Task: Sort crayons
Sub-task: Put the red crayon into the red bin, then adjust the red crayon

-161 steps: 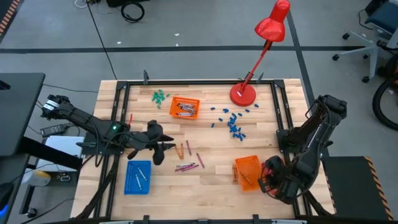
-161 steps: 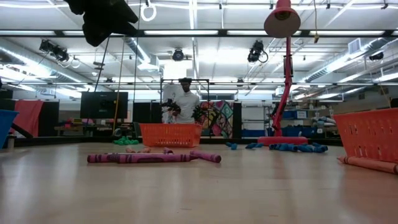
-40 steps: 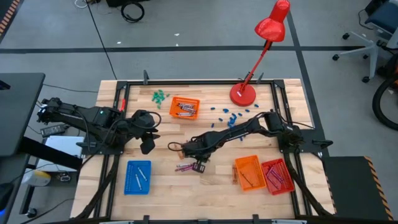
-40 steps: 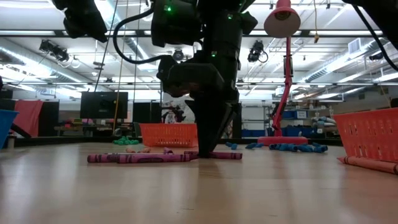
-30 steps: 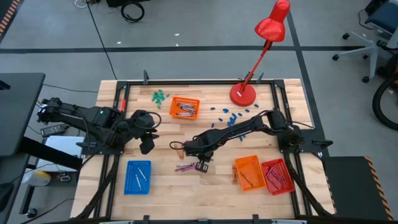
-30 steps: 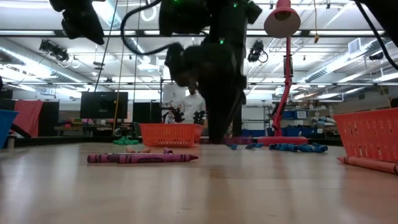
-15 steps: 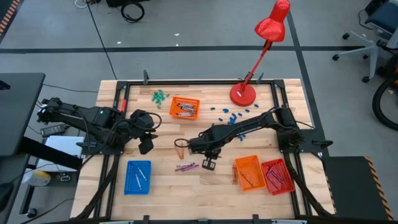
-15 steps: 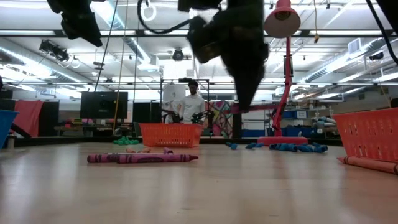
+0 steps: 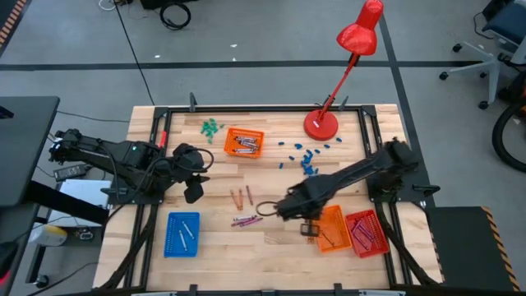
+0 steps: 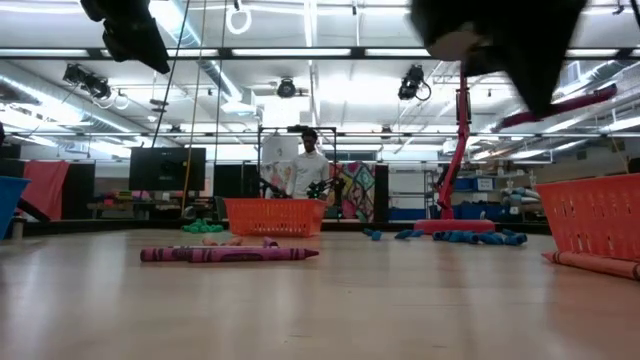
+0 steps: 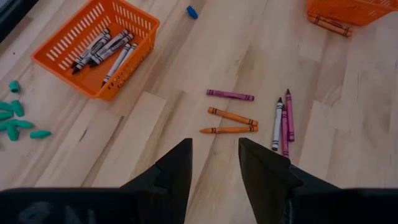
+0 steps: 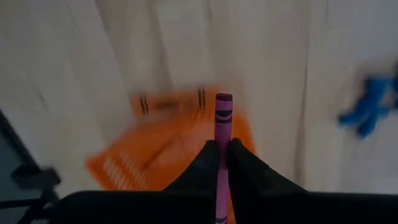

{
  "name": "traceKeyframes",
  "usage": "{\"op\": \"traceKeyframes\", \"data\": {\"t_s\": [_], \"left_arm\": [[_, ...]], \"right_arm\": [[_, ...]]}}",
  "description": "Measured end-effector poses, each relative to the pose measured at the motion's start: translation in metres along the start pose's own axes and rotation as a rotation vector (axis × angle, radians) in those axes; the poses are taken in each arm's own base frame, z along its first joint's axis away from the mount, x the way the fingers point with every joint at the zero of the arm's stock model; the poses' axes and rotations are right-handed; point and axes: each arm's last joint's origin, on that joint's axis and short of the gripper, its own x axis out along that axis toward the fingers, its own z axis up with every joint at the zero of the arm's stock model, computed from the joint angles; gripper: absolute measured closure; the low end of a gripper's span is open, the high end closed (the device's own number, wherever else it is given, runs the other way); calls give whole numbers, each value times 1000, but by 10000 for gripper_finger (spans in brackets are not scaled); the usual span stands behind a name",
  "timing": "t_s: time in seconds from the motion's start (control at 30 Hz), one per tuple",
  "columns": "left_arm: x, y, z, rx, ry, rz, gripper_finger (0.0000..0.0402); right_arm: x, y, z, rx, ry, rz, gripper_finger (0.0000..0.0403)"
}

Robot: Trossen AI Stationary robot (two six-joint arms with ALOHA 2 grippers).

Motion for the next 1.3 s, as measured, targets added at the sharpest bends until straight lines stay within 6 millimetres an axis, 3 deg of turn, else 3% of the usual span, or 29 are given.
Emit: {"op": "traceKeyframes", "data": {"t_s": [0.2,0.43,0.6,0.93,1.17,1.3], "left_arm": [[0,0,0,0,0,0,260],[0,0,0,-2,-1,-1,260],[0,0,0,-7,-1,0,260],[0,0,0,-10,-1,0,260],[0,0,0,-10,-1,0,260],[0,0,0,-9,0,0,260]], "right_arm": [[1,-13,-59,210,37,87,377],[26,-19,-117,505,117,239,375],[42,-22,-147,636,179,231,375],[66,-21,-170,653,275,228,360],[83,-19,-174,722,390,271,313],[80,-18,-171,830,335,288,285]]}}
